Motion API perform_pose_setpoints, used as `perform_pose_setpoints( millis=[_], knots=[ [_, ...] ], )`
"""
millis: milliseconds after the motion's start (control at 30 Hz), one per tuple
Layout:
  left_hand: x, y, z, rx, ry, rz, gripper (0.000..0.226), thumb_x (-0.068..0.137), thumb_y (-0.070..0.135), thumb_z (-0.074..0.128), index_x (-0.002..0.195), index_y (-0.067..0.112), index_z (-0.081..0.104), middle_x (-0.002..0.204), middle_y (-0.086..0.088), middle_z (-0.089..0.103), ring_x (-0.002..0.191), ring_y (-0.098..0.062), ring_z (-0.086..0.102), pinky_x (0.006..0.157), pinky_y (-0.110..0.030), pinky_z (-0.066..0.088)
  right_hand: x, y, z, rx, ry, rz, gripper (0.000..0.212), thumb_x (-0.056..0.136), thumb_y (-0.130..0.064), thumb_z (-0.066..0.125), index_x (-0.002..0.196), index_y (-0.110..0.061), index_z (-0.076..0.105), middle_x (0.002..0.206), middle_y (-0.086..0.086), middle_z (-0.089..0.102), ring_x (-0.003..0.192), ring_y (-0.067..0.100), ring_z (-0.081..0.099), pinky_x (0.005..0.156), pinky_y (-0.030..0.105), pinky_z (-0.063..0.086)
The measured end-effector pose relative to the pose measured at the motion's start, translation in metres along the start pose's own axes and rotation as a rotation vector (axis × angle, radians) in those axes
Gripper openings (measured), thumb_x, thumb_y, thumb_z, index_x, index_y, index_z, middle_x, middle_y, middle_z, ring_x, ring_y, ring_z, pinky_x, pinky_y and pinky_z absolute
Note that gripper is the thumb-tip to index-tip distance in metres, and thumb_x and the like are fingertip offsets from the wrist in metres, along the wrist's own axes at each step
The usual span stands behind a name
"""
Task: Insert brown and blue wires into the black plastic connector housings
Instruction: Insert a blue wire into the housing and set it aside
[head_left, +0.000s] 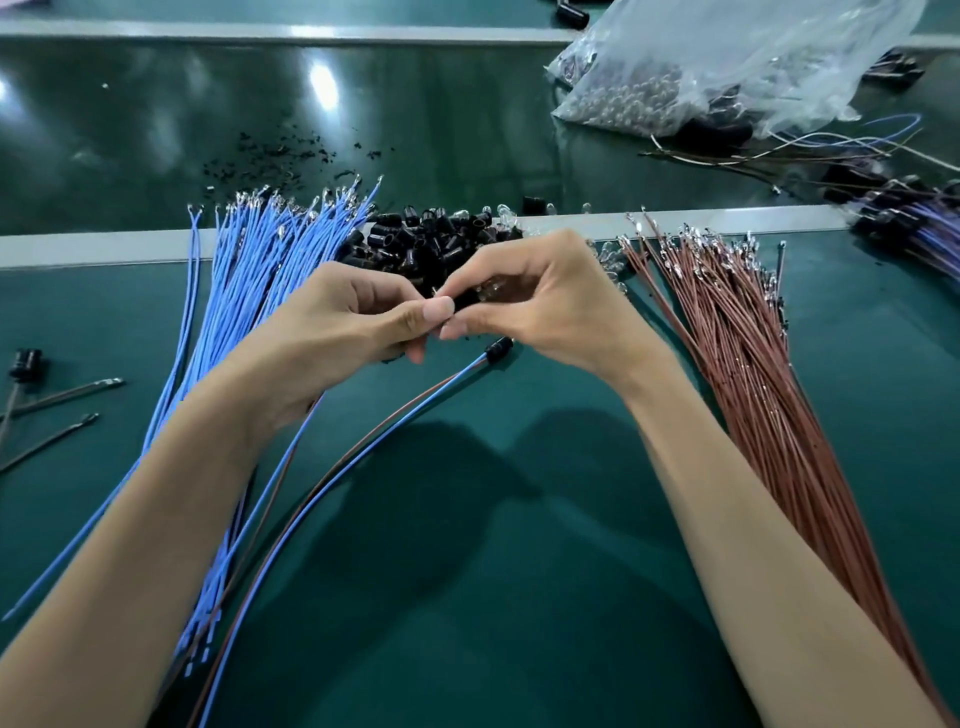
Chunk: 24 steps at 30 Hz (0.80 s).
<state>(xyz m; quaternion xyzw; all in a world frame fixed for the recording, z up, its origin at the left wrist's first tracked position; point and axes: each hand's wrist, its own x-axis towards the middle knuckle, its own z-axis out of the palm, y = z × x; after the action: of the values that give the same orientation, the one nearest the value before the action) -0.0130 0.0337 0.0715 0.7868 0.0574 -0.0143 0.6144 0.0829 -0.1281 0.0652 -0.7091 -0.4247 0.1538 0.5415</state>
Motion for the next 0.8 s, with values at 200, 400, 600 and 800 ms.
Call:
perform_pose_setpoints(
  millis=[200,400,600,800],
  knots=[
    [0.001,-0.003,-0.009,0.04,-0.111,-0.037,0.04,0.075,0.044,0.061,0.071,0.005,0.068,0.047,0.009,0.04,0.048,-0.004,0.031,0.046,-0.009,0.025,-0.001,0.004,0.006,0.064,-0.089,0.037,0.012,0.078,0.0,0.075,0.088,0.0,0.067,0.077,0.01,0.073,0.068,0.017,0.069,0.064,0.02,0.053],
    [0.003,-0.006,-0.008,-0.007,-0.19,-0.063,0.03,0.075,0.041,0.057,0.057,0.019,0.064,0.045,0.008,0.037,0.044,-0.003,0.029,0.045,-0.01,0.025,-0.005,0.002,0.004,0.087,-0.103,0.033,0.013,0.08,0.001,0.072,0.082,-0.006,0.061,0.067,-0.005,0.066,0.058,0.005,0.061,0.055,0.015,0.046],
    [0.004,-0.009,-0.008,-0.004,-0.23,-0.067,0.033,0.081,0.035,0.06,0.059,0.011,0.057,0.045,0.008,0.032,0.043,-0.003,0.024,0.044,-0.012,0.023,-0.007,0.003,-0.004,0.073,-0.109,0.059,0.012,0.078,0.001,0.073,0.081,-0.001,0.062,0.077,0.019,0.065,0.063,0.015,0.059,0.059,0.038,0.051],
    [0.005,-0.01,-0.017,0.002,-0.206,-0.08,0.034,0.083,0.039,0.066,0.056,0.019,0.059,0.05,0.004,0.029,0.047,-0.007,0.022,0.046,-0.017,0.018,-0.005,0.008,0.008,0.183,-0.095,0.064,0.008,0.085,0.004,0.064,0.088,-0.002,0.061,0.072,0.0,0.063,0.061,0.006,0.06,0.061,0.02,0.049]
  ],
)
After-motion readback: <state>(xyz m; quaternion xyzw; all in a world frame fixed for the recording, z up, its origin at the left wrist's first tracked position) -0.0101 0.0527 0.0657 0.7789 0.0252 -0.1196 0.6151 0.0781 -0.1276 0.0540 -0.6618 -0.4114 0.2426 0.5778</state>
